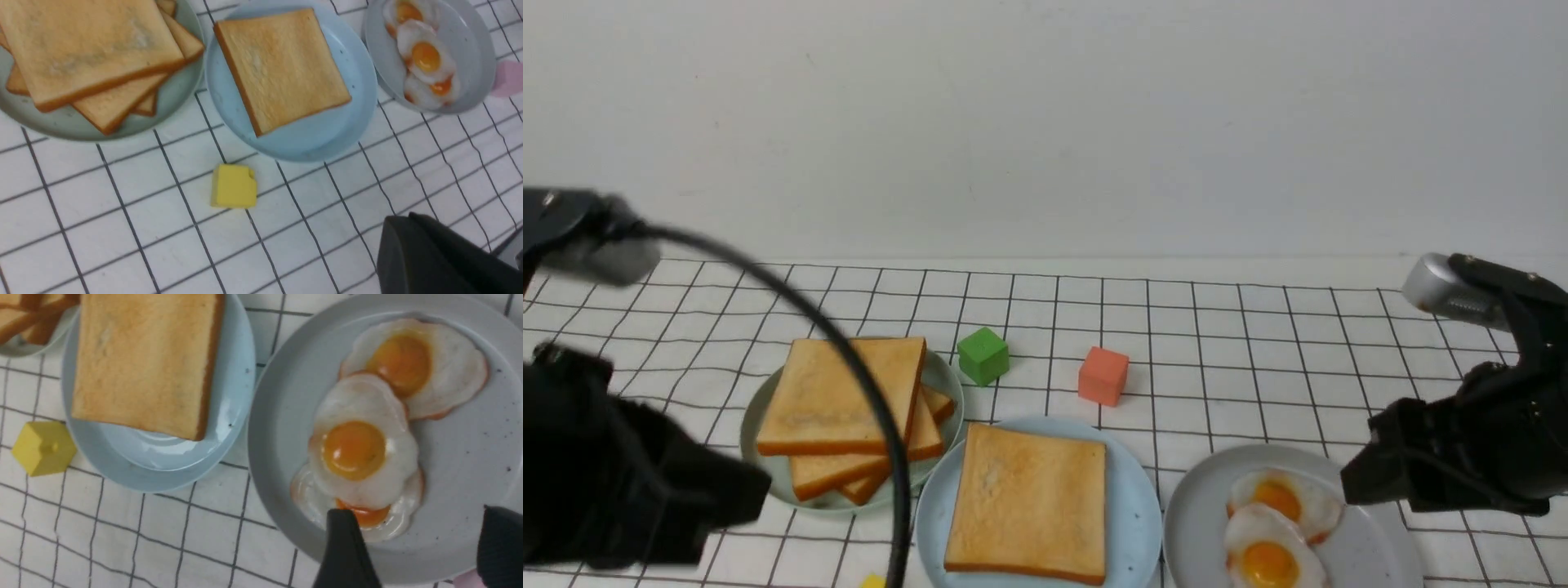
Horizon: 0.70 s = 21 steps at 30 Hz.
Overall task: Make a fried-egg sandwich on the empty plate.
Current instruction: Use the right arm to grab a fried egg
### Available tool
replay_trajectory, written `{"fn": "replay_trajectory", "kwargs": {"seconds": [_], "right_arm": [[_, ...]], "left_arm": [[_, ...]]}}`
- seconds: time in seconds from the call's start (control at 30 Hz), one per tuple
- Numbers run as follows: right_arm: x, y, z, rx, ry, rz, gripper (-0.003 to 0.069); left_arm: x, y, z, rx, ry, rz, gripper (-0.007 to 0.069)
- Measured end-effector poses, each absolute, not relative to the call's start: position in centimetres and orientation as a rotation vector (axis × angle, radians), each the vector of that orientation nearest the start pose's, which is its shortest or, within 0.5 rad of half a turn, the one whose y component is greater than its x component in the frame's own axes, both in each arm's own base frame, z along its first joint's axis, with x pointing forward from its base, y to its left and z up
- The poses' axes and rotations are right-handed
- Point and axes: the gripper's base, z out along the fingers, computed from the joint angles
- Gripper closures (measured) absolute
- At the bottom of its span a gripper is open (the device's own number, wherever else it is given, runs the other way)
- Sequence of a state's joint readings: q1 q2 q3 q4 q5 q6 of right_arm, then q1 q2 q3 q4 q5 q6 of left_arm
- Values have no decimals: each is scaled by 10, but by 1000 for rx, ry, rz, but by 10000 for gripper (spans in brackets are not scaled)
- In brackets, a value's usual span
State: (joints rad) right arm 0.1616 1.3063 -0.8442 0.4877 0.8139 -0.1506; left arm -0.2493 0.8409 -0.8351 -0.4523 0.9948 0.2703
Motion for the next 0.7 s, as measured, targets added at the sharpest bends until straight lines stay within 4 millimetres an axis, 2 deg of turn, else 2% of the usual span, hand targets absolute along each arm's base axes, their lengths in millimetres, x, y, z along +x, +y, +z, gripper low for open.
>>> {"fn": "replay_trajectory", "kwargs": {"seconds": [0.07, 0.1, 0.2, 0.33, 0.5, 0.7], "right_arm": [[239, 68, 251, -62, 2719, 573, 217], [245, 69, 244, -112, 2716, 569, 217], [256, 72, 228, -205, 2722, 577, 217], [265, 76, 207, -244, 2773, 617, 217], [272, 78, 185, -117, 2873, 670, 217], [276, 75, 183, -83, 2850, 633, 217]], "left_arm": [[121, -66, 333, 491, 2377, -565, 638], [109, -63, 327, 506, 2371, -562, 638], [92, -59, 325, 543, 2331, -551, 638], [82, -56, 326, 568, 2293, -541, 638], [80, -56, 327, 569, 2286, -544, 638], [80, -56, 326, 568, 2286, -544, 638]]}}
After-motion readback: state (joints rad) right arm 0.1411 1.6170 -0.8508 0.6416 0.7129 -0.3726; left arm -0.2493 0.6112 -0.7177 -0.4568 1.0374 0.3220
